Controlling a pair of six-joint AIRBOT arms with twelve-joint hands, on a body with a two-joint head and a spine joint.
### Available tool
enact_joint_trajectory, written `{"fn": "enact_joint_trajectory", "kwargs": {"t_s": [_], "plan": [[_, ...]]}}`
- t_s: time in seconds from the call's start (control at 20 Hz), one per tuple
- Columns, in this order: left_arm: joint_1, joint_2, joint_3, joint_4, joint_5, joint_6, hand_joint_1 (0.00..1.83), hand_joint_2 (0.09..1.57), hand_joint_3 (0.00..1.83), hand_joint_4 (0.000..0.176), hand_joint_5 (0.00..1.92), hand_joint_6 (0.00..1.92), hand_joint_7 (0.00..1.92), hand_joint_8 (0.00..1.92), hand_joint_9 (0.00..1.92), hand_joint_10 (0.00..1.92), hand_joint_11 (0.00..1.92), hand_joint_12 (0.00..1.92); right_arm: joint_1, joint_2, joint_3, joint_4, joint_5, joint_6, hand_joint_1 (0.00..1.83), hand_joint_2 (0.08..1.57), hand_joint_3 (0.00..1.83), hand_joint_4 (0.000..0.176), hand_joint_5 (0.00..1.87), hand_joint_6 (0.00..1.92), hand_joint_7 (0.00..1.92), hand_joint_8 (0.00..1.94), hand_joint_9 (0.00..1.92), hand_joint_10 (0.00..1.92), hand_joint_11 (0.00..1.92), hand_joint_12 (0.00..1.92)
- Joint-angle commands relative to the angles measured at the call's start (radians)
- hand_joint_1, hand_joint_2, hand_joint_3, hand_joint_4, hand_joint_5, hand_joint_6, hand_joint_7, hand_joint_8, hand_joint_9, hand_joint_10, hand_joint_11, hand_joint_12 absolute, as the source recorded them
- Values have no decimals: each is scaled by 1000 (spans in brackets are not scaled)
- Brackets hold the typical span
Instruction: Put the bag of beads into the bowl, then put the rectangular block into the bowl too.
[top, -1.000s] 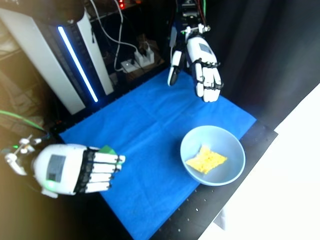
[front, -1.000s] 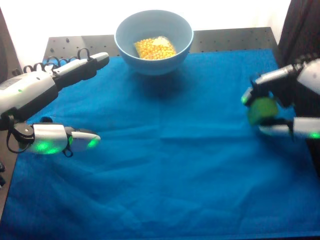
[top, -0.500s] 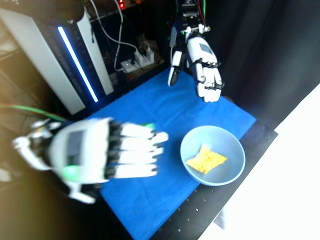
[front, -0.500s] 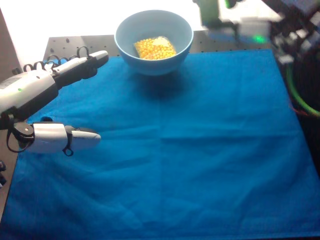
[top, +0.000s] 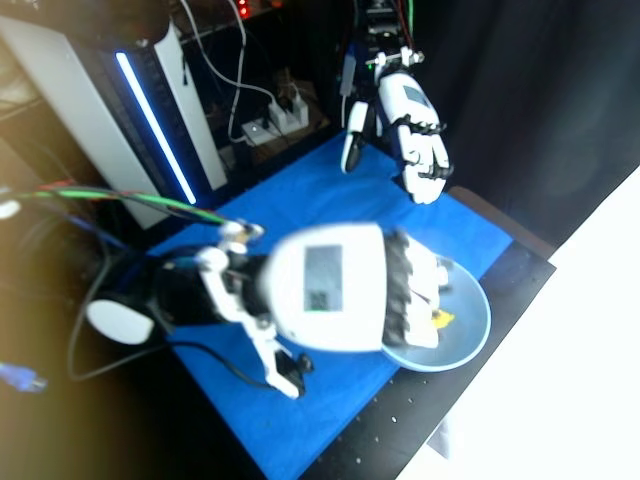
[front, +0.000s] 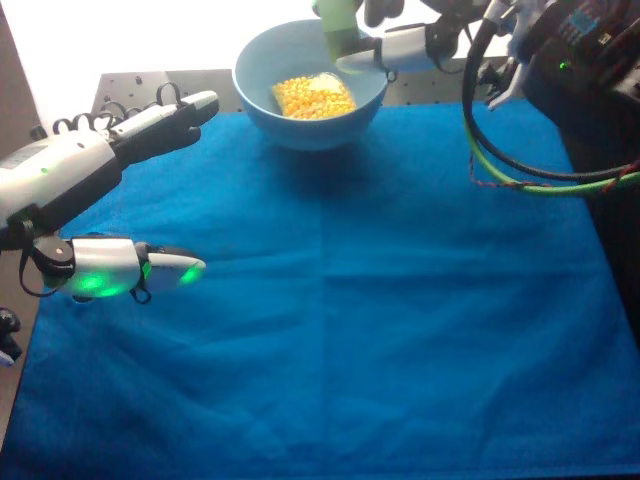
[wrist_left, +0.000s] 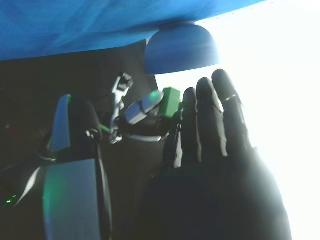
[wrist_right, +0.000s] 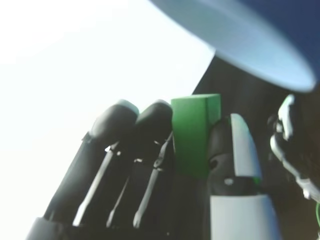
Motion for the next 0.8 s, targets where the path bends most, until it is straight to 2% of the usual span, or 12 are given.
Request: {"fn": "enact_joint_trajectory", "kwargs": {"t_s": [0.0, 0.05, 0.1, 0.2, 0.3, 0.35, 0.4, 0.55, 0.65, 0.7, 0.75], "plan": [[-13, -2, 5, -4, -119, -8, 914, 1015, 2, 71, 28, 2, 274, 2, 293, 4, 0, 862, 25, -6, 17, 45, 90, 5, 549, 888, 0, 167, 71, 35, 98, 21, 109, 15, 61, 366], [-13, -3, 6, -4, -121, -10, 910, 1009, 0, 73, 30, 2, 276, 2, 292, 3, 0, 866, 29, -10, 29, 46, 83, 5, 422, 841, 0, 174, 13, 6, 19, 3, 21, 2, 11, 72], [-13, -4, 7, -4, -123, -11, 902, 1001, 0, 73, 31, 2, 276, 2, 296, 5, 0, 866, 31, -11, 37, 46, 79, 5, 370, 829, 0, 176, 2, 0, 3, 0, 3, 0, 1, 14], [-13, -5, 7, -6, -130, -13, 905, 1014, 1, 49, 15, 0, 260, 1, 306, 6, 0, 897, 32, -10, 42, 47, 80, 5, 360, 832, 0, 176, 0, 0, 0, 0, 0, 0, 0, 0], [-12, -5, 7, -9, -136, -17, 896, 1015, 0, 66, 18, 1, 240, 0, 304, 3, 0, 864, 33, -6, 28, 56, 106, 5, 293, 806, 0, 176, 0, 0, 0, 0, 0, 0, 6, 2], [-12, -5, 6, -11, -138, -17, 900, 1019, 2, 59, 24, 3, 247, 3, 304, 3, 0, 863, 33, 14, 7, 58, 127, 5, 310, 806, 0, 176, 0, 0, 0, 0, 0, 0, 0, 0], [-12, -5, 4, -14, -144, -17, 888, 1014, 0, 63, 21, 2, 256, 6, 303, 2, 0, 864, 32, 41, -24, 58, 161, 5, 359, 814, 0, 176, 0, 0, 0, 0, 0, 0, 0, 0], [-2, 7, -12, -22, -196, -24, 875, 1021, 2, 103, 33, 4, 261, 5, 306, 3, 0, 797, -1, 155, -129, 107, 292, 5, 412, 823, 0, 176, 0, 0, 0, 0, 0, 0, 0, 0], [17, 32, -41, -33, -257, -25, 875, 1031, 4, 112, 36, 1, 253, 0, 288, 5, 0, 741, -62, 230, -203, 143, 377, 5, 421, 824, 0, 176, 0, 0, 0, 0, 0, 0, 0, 0], [30, 45, -55, -39, -293, -25, 848, 1040, 4, 134, 26, 1, 226, 0, 230, 0, 0, 649, -100, 268, -248, 165, 426, 5, 513, 817, 0, 176, 0, 0, 0, 0, 0, 0, 0, 0], [46, 59, -72, -46, -338, -25, 841, 1044, 3, 139, 24, 0, 220, 0, 216, 1, 0, 610, -149, 311, -299, 188, 478, 5, 533, 815, 0, 176, 0, 0, 0, 0, 0, 0, 0, 0]]}}
